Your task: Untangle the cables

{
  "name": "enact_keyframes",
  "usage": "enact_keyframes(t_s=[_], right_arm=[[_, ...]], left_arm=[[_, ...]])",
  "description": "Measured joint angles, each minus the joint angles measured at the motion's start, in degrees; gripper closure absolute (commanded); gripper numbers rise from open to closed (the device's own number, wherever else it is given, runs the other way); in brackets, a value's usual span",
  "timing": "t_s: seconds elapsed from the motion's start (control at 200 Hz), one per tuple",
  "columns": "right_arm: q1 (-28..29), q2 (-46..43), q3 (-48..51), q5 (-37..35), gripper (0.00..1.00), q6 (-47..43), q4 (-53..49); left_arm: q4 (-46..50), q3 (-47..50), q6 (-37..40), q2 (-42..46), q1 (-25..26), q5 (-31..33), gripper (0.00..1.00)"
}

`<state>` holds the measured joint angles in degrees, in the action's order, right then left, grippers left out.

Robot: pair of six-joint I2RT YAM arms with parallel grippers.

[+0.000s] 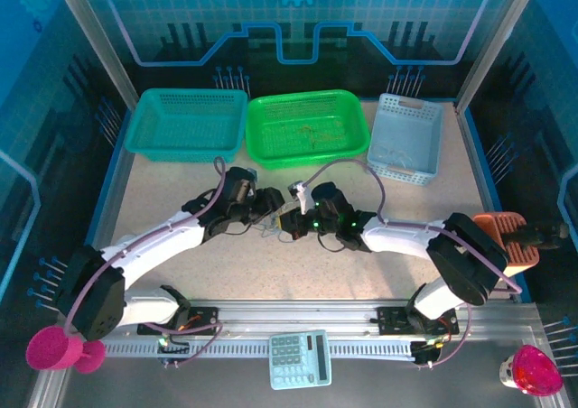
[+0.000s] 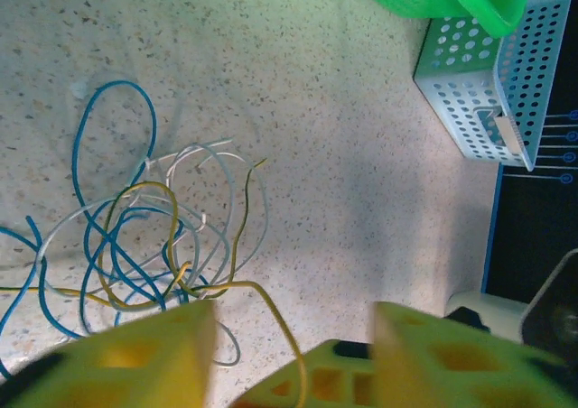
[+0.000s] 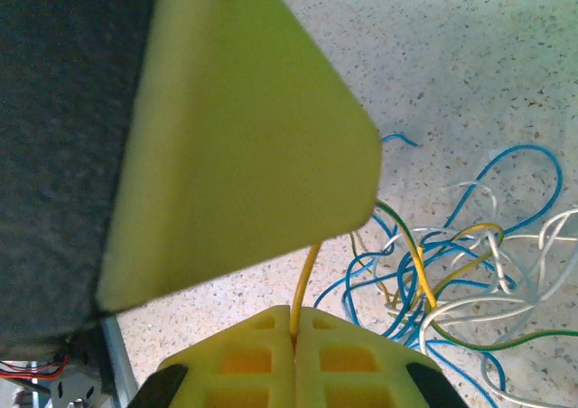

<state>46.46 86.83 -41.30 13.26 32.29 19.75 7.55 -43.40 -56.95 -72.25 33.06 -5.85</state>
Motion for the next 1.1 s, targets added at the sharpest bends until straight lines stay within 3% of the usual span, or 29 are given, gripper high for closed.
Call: enact_keyframes(t_s=[0.125,0.24,0.51,1.1], right_arm=[[-0.42,-2.67,-2.23,0.79,1.0,-0.87,-3.61],[-1.64,-4.02,-4.7,2.56,1.0,-1.22,-5.7],[-4.15,-4.11,-7.19,7.37,1.0,-1.05,-7.43],[-4.15,-4.11,-9.16,10.93,1.0,-0.15,-8.61]], left_arm=[[0.55,2.1,2.43,3.98,-1.29,1.42,0.12],[1.66,3.34,4.61,7.96,-2.67,3.41,0.06],[3.37,8.57,9.29,10.8,-3.72,6.64,0.05],[-4.76,10.1,16.87,2.34,-3.45,4.5,0.05]])
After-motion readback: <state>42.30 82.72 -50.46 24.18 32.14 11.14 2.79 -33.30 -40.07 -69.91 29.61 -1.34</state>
